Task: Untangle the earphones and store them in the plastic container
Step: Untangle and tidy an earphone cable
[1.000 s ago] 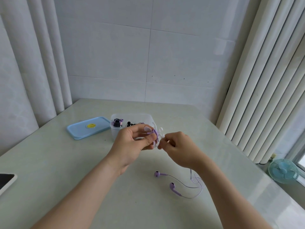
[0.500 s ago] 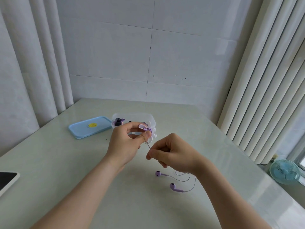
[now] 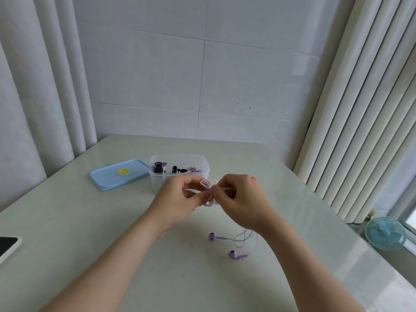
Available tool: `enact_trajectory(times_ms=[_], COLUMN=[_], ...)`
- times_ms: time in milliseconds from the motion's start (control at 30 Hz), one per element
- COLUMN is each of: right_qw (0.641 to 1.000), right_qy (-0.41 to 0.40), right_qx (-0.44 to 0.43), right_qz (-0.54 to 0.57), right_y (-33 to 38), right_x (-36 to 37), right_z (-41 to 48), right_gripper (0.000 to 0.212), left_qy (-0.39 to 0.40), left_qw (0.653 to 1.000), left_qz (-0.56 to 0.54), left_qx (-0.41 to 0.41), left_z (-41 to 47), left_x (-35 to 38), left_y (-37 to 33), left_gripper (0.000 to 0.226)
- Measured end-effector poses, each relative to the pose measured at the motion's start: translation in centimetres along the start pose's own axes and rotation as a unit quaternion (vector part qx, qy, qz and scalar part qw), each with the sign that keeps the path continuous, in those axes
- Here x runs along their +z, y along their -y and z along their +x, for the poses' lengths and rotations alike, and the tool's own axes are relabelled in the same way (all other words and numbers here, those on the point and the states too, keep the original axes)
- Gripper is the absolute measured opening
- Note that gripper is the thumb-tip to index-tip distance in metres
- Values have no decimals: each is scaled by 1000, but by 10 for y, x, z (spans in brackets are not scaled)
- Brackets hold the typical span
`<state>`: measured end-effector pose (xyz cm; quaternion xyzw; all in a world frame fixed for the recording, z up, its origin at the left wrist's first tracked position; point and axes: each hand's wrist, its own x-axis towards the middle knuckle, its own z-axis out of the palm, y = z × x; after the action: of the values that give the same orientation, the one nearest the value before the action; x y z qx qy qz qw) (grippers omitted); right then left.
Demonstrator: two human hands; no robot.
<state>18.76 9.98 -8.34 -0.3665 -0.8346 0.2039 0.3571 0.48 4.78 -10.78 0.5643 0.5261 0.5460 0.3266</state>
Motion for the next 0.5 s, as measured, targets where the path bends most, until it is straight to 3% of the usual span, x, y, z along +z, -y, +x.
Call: enact_trajectory(times_ms=[333,500], right_qw=[993,998], right_qy=[-28,-67], right_qx=[-9,3], right_qz=[111,15], right_y=[-1,-11], right_x=[-7,-2], right_z=[3,9], right_gripper=[15,13], left_qy=[-40,14], left_qw=[997,1000], left_qz=[-70,-14], left_qx=[-23,-13], left_z=[2,-1], left_x=[0,2], left_y=[4,2], left_gripper=[16,7])
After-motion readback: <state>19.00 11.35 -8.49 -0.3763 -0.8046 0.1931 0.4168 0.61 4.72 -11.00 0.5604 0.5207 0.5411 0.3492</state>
